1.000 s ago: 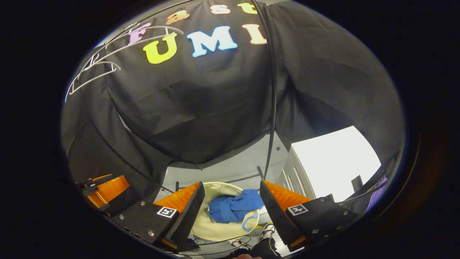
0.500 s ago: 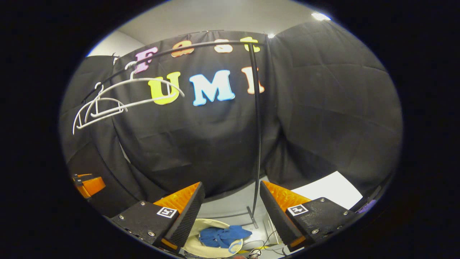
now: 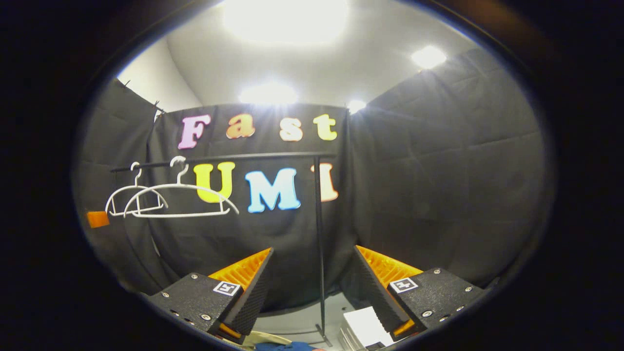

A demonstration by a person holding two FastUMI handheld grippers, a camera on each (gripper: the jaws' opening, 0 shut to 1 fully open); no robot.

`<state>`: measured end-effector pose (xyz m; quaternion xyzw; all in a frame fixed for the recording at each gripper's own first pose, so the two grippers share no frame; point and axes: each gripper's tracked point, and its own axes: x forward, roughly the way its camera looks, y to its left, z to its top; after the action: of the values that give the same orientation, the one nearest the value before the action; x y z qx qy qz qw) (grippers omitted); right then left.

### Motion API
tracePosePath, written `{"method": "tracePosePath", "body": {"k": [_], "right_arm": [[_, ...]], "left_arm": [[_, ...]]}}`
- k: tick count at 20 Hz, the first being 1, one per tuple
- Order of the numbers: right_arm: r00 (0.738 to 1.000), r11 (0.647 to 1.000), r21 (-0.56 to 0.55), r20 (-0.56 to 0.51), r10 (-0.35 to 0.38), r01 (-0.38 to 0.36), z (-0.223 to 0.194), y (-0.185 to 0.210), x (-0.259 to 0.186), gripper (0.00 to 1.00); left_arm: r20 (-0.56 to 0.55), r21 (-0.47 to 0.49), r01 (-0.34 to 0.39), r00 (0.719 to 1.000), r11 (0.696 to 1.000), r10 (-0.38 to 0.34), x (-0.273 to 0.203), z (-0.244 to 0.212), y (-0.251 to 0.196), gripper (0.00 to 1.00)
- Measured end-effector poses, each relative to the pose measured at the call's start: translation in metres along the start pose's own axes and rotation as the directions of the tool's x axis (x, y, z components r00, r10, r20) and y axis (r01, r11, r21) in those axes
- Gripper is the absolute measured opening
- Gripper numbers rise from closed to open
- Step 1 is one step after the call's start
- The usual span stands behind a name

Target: Grasp the clothes on the hanger with both hands and then place them into the laundry hamper below.

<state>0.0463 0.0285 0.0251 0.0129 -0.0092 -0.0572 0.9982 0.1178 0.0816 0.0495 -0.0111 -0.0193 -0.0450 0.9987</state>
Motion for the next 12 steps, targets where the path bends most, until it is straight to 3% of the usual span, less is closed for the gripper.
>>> {"method": "tracePosePath", "body": {"k": [2, 3, 5, 6, 12], "right_arm": [[0.998, 1.0, -0.012, 0.057, -0.012, 0.013, 0.019, -0.008, -0.012, 0.95], [0.998, 1.0, -0.016, 0.065, -0.013, 0.014, 0.023, -0.011, -0.019, 0.91], [0.999, 1.0, -0.008, 0.04, -0.019, 0.019, 0.02, -0.019, -0.03, 0.95], [0.999, 1.0, -0.001, 0.018, -0.028, 0.028, 0.016, -0.023, -0.034, 0.91], [0.997, 0.997, 0.011, 0.014, -0.077, 0.077, 0.02, -0.047, -0.037, 0.95]], "left_arm": [[0.064, -0.016, -0.009, 0.998, 1.0, 0.01, -0.012, 0.024, 0.006, 0.95], [0.09, -0.022, -0.008, 0.996, 1.0, 0.01, -0.018, 0.031, 0.006, 0.94], [0.114, -0.016, -0.03, 0.993, 0.999, 0.032, -0.029, 0.038, 0.015, 0.95], [0.109, -0.012, -0.056, 0.992, 0.998, 0.057, -0.034, 0.035, 0.022, 0.95], [0.024, -0.04, -0.118, 0.993, 0.992, 0.119, -0.044, 0.007, 0.04, 0.94]]}}
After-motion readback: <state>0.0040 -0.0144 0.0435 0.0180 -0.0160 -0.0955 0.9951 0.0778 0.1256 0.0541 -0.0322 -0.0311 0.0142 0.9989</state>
